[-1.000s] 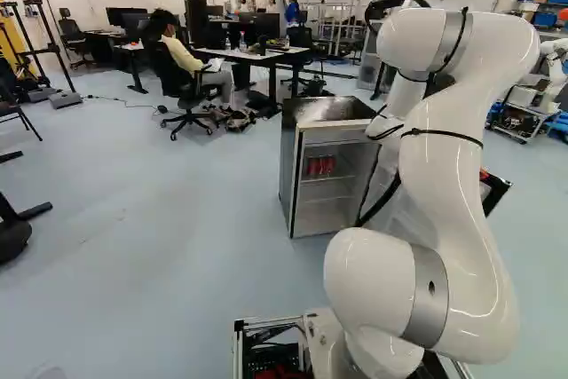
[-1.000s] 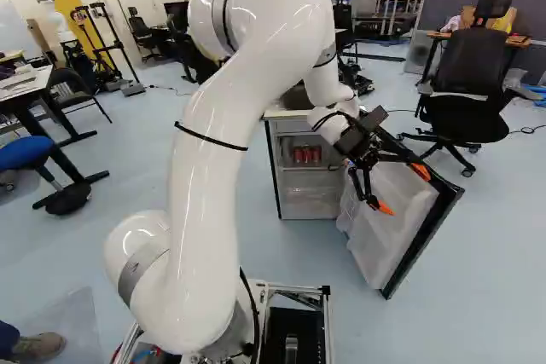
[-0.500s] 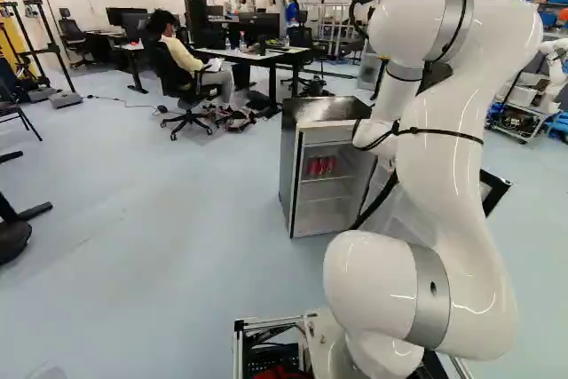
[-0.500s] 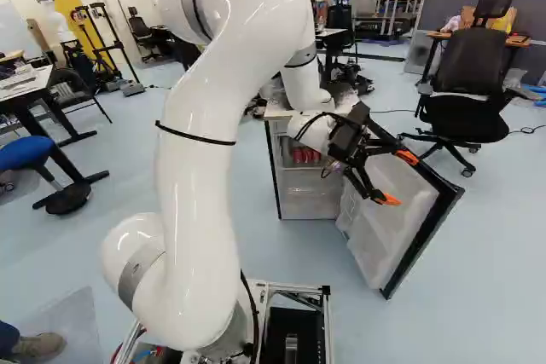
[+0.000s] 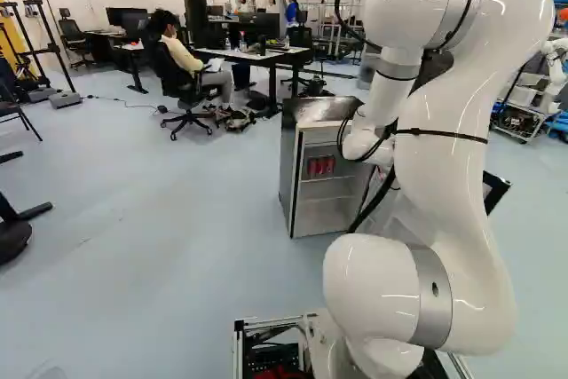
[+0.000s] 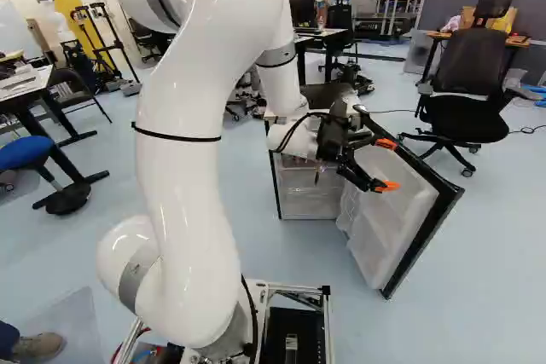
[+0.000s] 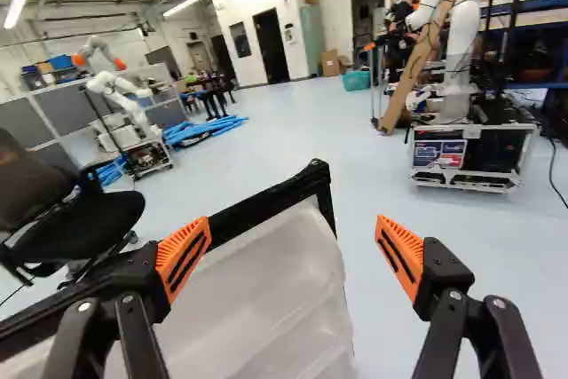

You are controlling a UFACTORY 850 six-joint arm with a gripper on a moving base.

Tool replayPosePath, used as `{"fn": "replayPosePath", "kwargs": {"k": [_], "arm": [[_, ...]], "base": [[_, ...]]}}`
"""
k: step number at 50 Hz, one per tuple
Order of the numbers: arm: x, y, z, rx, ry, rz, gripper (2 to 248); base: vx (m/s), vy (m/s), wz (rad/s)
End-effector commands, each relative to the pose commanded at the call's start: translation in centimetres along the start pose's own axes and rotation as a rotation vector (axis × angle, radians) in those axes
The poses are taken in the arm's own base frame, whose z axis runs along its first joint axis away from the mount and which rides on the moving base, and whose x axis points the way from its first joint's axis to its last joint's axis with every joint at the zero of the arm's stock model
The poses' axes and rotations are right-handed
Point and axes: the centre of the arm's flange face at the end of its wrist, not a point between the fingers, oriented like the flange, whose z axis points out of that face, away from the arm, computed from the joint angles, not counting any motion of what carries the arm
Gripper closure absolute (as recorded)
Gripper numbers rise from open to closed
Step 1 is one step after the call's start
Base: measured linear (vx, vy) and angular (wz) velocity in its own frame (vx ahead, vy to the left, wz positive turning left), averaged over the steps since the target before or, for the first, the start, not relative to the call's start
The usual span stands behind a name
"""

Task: Grab a drink from the fridge

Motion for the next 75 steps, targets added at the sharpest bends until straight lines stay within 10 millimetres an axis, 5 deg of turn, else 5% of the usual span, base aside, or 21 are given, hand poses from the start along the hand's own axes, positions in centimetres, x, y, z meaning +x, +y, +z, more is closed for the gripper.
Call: {"fn": "replayPosePath", "kwargs": {"k": [45, 75], "arm": [[1.6, 5.8, -6.6, 0.534, -0.060, -0.184, 3], [0.8, 4.0, -8.5, 0.842, -0.117, -0.253, 3]], "base": [[0.000, 0.000, 0.000], [0.000, 0.000, 0.000]]}}
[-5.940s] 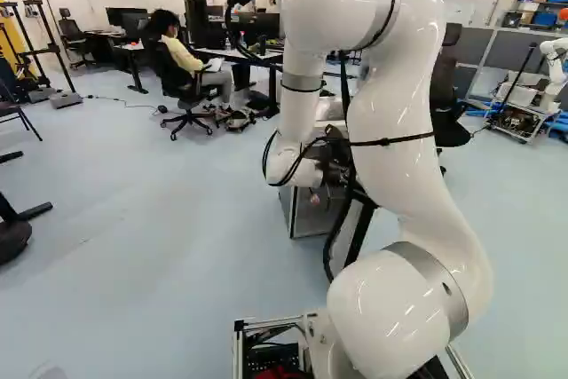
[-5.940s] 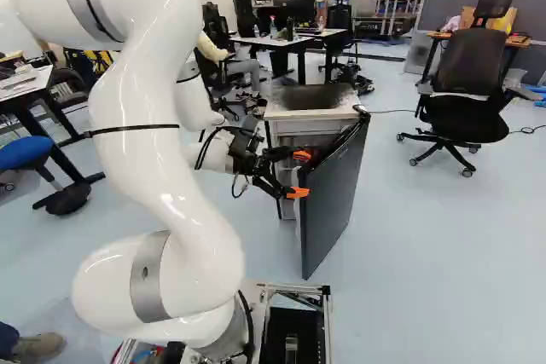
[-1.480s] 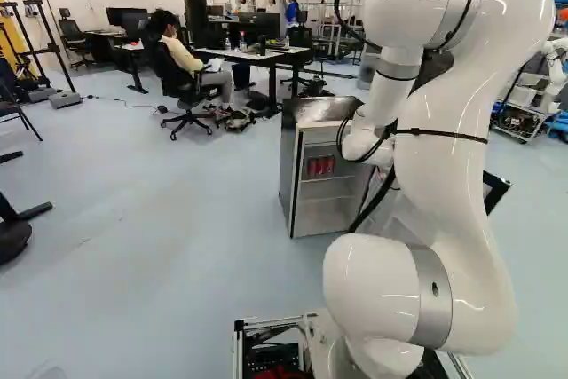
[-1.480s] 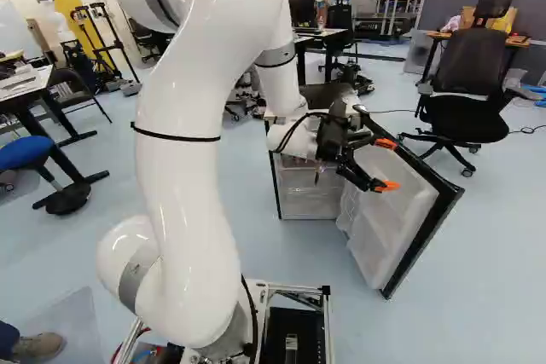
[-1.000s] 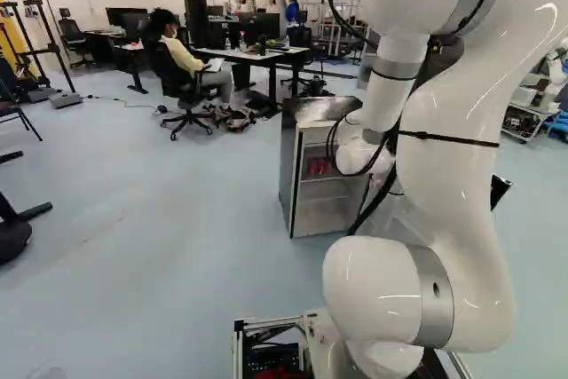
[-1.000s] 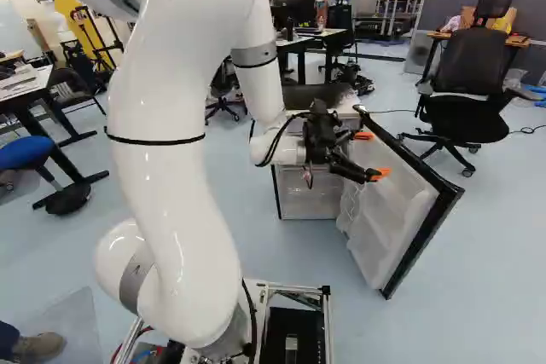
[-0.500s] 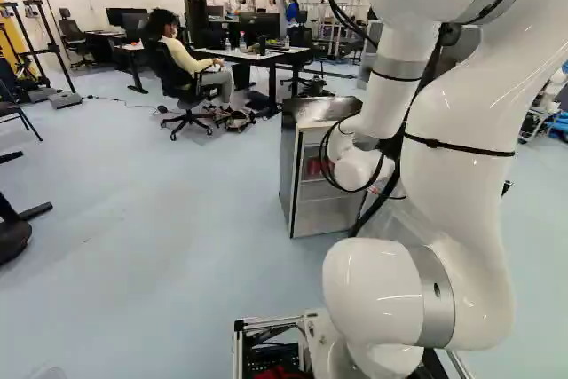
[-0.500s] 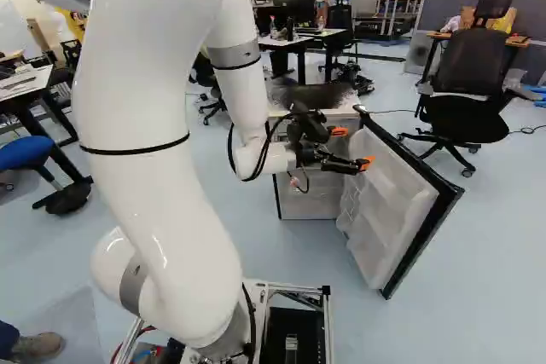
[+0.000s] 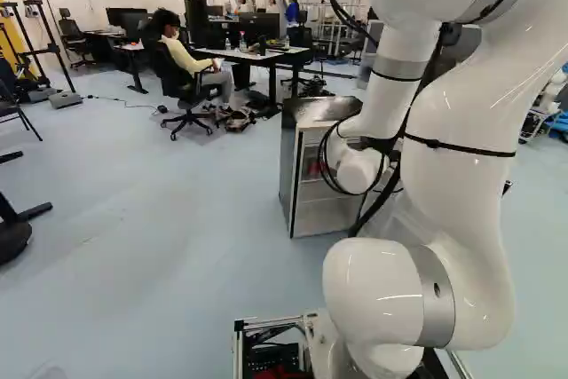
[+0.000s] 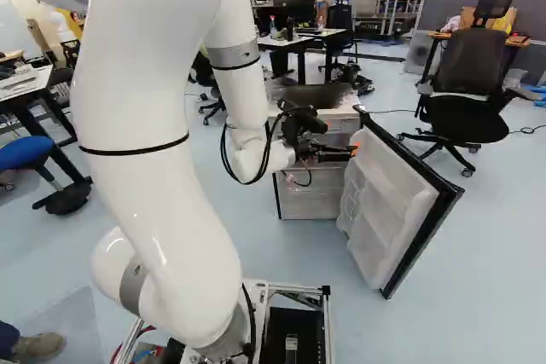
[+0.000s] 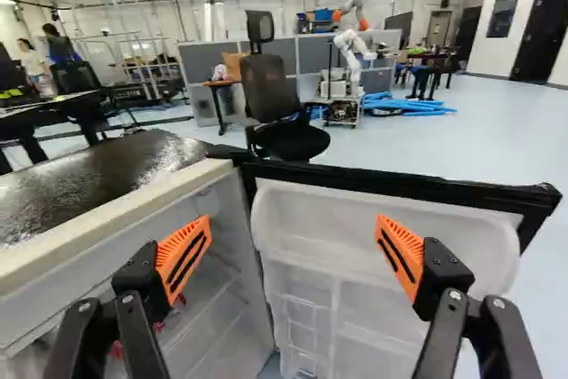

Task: Grab a drink from the fridge

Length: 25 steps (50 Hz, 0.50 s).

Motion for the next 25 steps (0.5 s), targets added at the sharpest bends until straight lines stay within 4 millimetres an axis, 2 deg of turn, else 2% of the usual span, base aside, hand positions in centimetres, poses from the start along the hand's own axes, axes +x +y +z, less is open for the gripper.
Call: {"fn": "replayPosePath", "kwargs": {"k": [15, 25], "arm": [[-0.8, -1.4, 0.1, 0.152, -0.046, -0.044, 3], [-2.0, -2.4, 1.0, 0.243, -0.084, -0.078, 3]], "base": [[0.000, 0.000, 0.000], [0.000, 0.000, 0.000]]}}
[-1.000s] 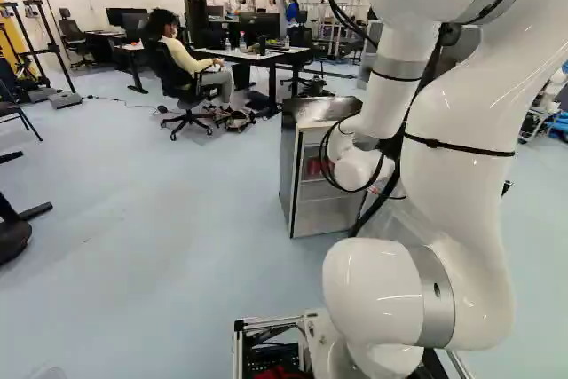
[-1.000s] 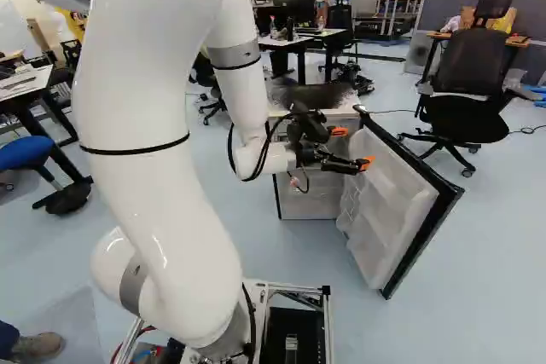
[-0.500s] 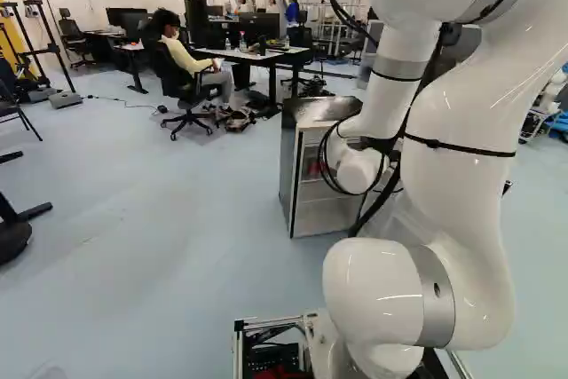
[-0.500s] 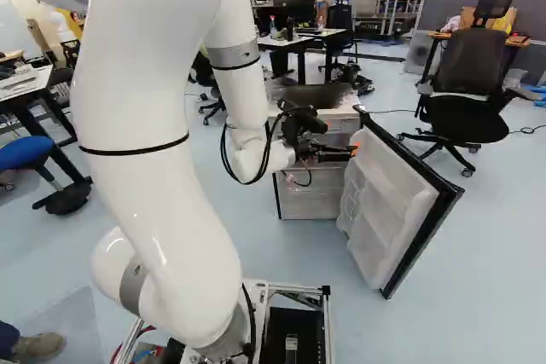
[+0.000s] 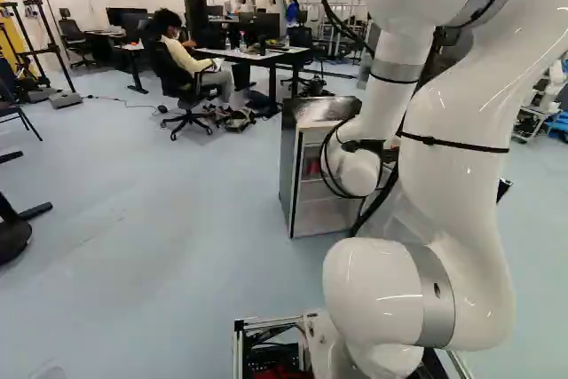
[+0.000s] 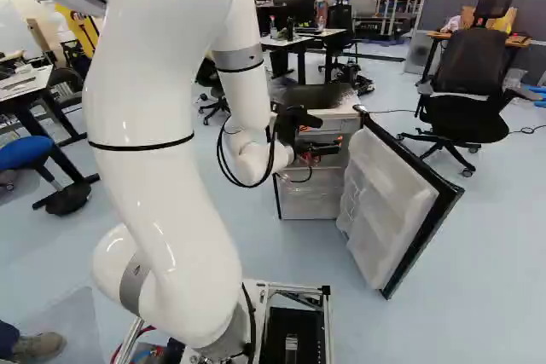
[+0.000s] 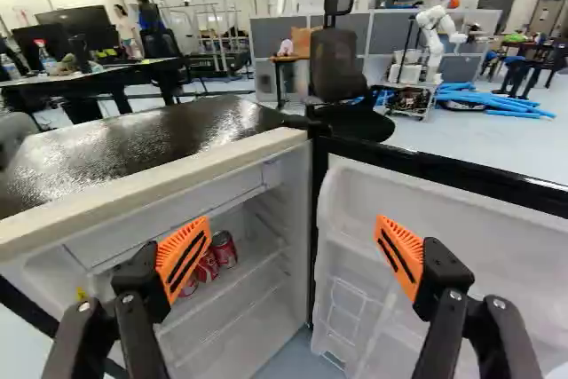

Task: Grab a drink from the fridge

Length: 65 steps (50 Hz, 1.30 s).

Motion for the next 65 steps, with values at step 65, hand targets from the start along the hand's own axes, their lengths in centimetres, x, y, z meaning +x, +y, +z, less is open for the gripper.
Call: {"fn": "replayPosePath", "kwargs": {"k": [65], "arm": [[-8.2, -3.2, 12.4, 0.535, -0.193, -0.212, 3]], "base": [[0.000, 0.000, 0.000]]}}
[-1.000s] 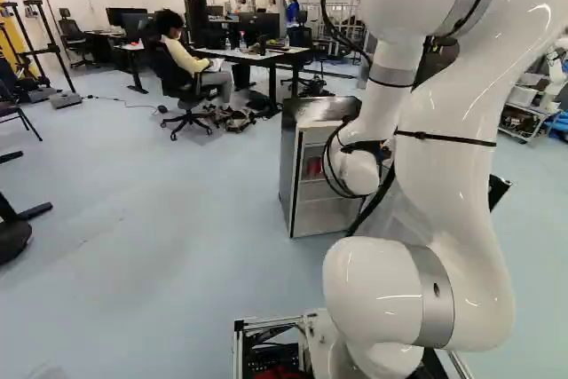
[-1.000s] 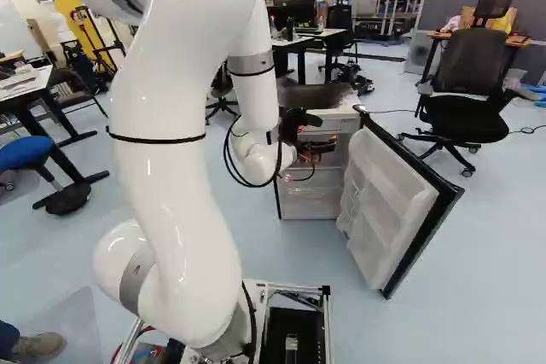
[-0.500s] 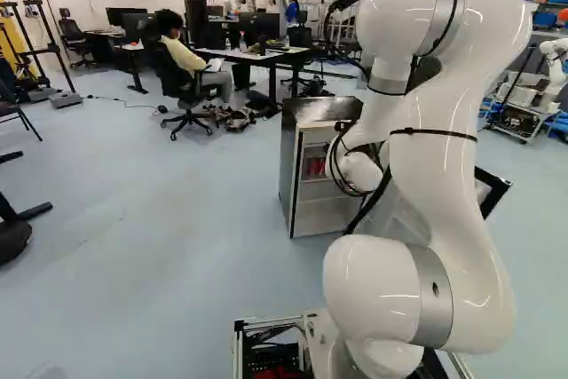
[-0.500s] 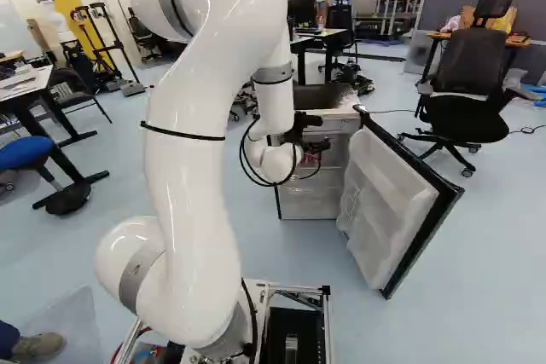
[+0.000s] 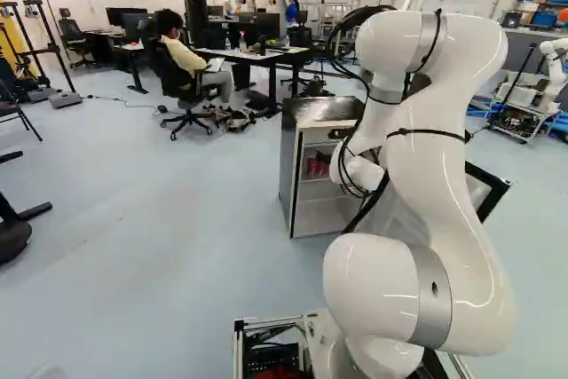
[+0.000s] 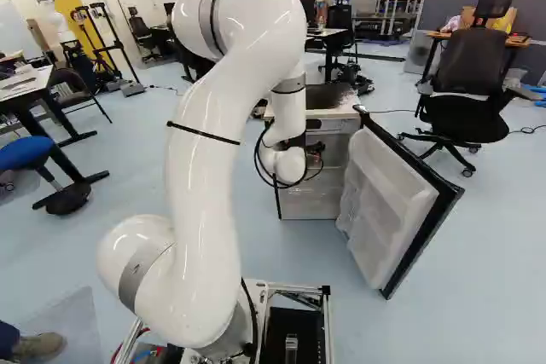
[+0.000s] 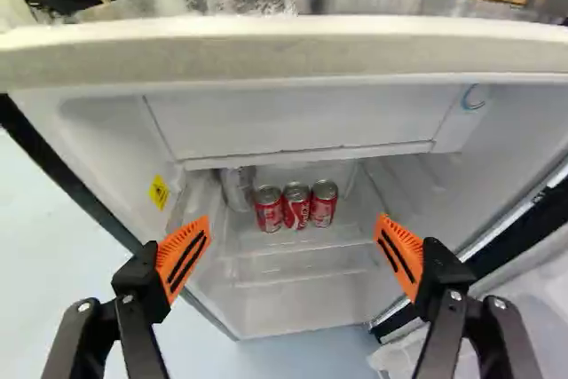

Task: Grab a drink from the fridge

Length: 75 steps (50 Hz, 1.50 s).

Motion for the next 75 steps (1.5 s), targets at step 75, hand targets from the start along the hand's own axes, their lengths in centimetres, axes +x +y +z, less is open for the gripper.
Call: {"fn": "replayPosePath", "kwargs": {"k": [75], "arm": [[-8.4, 5.0, 9.0, 0.005, -0.041, 0.007, 3]], "base": [[0.000, 0.000, 0.000]]}}
